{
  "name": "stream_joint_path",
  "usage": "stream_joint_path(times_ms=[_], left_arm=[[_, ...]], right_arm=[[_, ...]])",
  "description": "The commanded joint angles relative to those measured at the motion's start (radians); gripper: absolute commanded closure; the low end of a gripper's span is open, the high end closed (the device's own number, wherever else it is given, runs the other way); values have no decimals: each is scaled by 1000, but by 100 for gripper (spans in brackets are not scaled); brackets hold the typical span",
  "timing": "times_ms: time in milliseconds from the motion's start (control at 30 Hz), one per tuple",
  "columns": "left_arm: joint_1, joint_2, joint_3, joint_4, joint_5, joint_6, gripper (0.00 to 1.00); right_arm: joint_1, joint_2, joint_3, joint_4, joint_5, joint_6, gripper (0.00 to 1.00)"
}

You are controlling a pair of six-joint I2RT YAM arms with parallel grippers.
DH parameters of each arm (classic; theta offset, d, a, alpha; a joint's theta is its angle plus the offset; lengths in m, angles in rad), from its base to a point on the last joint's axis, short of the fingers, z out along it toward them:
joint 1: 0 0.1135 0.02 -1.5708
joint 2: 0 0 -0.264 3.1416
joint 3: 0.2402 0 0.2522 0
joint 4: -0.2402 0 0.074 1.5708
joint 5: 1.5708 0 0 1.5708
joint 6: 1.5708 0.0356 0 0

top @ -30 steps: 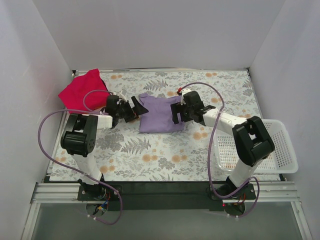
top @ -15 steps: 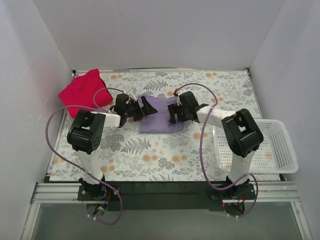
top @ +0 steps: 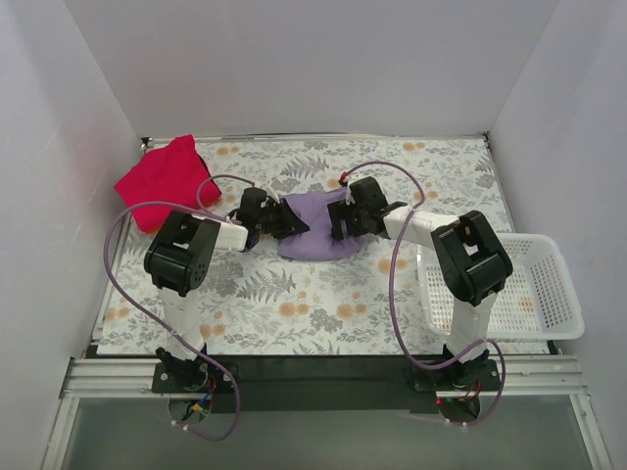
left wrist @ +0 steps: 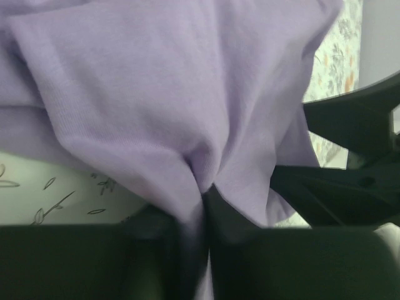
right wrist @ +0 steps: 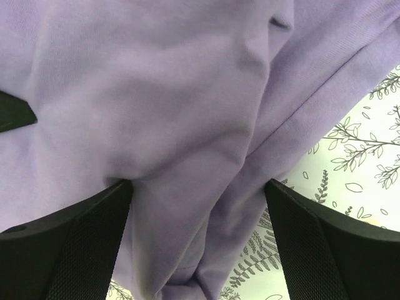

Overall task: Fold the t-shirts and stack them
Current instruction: Neatly place the folded tshirt to the corner

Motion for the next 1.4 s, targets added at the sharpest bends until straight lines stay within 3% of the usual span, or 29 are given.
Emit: stream_joint_path(times_ms=[0,300,800,1100,1367], left_arm=[[-13,3,16,-59,-19,17,100],[-1,-38,112,-213,-141,112,100],[176,2,539,-615,-207,330,100],[306,95,800,-792,-152,435,100],[402,261,1149,-951,-43,465,100]], right_arm=[[4,6,-15,5,-26,6,22],[4,-156,-145,9,-6,3,22],[2,-476,-349,21,20,-6,21],[3,-539,-369,28,-5,-9,21],[3,-557,-373,28,-3,-6,21]])
